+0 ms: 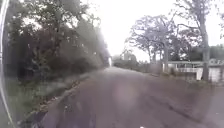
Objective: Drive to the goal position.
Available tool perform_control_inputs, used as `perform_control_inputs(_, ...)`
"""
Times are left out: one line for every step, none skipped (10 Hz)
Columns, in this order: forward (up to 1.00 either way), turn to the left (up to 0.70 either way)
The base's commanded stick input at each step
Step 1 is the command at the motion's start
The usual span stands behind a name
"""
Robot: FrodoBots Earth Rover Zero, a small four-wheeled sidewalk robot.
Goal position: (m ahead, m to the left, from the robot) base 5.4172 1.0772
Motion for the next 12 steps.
perform_control_inputs(0.70,0.01)
perform_control_inputs(0.70,0.01)
perform_control_inputs(0.70,0.01)
perform_control_inputs(0.70,0.01)
perform_control_inputs(0.70,0.01)
perform_control_inputs(0.70,0.01)
perform_control_inputs(0.70,0.01)
perform_control_inputs(0.70,0.01)
perform_control_inputs(0.70,0.01)
perform_control_inputs(0.70,0.01)
perform_control_inputs(0.70,0.01)
perform_control_inputs(0.70,0.01)
